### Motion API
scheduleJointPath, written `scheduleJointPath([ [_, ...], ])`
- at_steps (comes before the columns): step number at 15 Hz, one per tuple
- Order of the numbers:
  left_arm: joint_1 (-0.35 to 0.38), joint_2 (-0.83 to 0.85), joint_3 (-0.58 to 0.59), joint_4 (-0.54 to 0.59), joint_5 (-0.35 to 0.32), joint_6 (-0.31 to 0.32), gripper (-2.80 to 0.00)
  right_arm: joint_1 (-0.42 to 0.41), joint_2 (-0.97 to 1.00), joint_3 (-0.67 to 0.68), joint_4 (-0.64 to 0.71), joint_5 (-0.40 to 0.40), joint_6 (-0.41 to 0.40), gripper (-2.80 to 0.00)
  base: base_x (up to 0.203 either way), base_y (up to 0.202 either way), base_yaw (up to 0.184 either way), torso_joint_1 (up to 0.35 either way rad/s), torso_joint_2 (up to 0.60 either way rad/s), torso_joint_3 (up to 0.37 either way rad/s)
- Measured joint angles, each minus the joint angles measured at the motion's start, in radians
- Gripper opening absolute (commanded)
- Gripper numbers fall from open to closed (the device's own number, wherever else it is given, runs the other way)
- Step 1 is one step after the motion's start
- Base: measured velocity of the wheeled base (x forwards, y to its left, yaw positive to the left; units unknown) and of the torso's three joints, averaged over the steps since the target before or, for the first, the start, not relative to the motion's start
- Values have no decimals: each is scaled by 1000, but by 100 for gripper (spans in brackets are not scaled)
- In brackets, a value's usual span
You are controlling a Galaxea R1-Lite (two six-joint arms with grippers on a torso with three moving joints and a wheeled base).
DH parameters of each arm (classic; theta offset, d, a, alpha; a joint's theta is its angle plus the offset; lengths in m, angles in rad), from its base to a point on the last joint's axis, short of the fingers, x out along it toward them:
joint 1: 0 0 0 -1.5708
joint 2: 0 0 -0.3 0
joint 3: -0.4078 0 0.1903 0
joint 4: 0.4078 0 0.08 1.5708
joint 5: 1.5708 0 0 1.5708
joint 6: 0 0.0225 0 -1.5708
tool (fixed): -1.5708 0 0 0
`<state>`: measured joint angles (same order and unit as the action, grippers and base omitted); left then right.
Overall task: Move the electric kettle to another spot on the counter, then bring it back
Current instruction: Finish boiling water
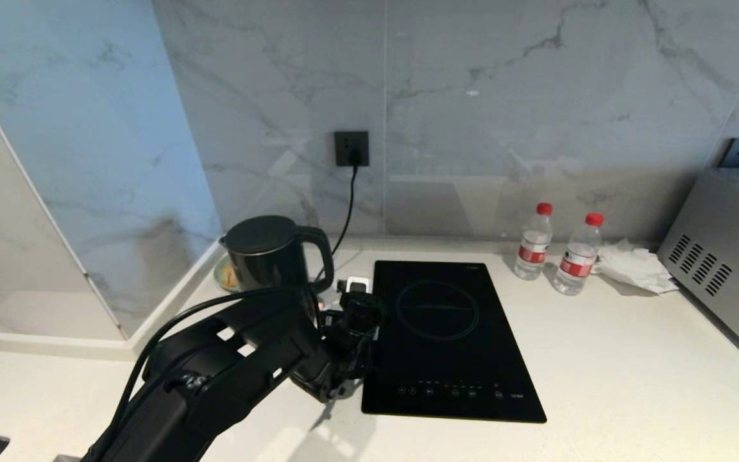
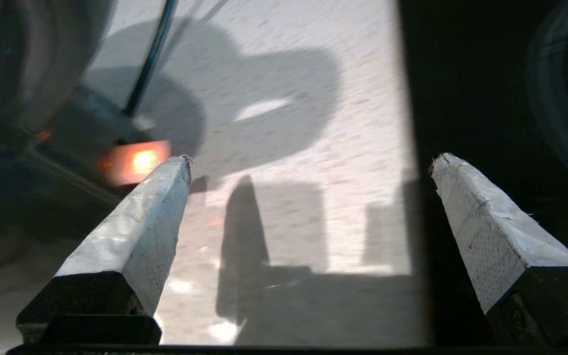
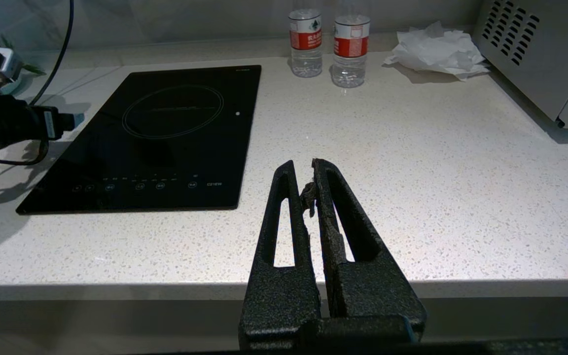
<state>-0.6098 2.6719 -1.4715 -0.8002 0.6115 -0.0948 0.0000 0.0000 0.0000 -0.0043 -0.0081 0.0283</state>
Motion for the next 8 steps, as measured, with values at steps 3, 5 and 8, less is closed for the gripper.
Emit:
scheduleJointPath([
  [3,13,-1,-19,75,-5,10,0,0,0,0,0,0,1,-280,0,0,0,0,0,0],
  [5,16,-2,-39,121,-9,12,0,0,0,0,0,0,0,-280,0,0,0,0,0,0],
  [8,11,-9,-40,164,-21,10,0,0,0,0,0,0,0,-280,0,0,0,0,0,0],
])
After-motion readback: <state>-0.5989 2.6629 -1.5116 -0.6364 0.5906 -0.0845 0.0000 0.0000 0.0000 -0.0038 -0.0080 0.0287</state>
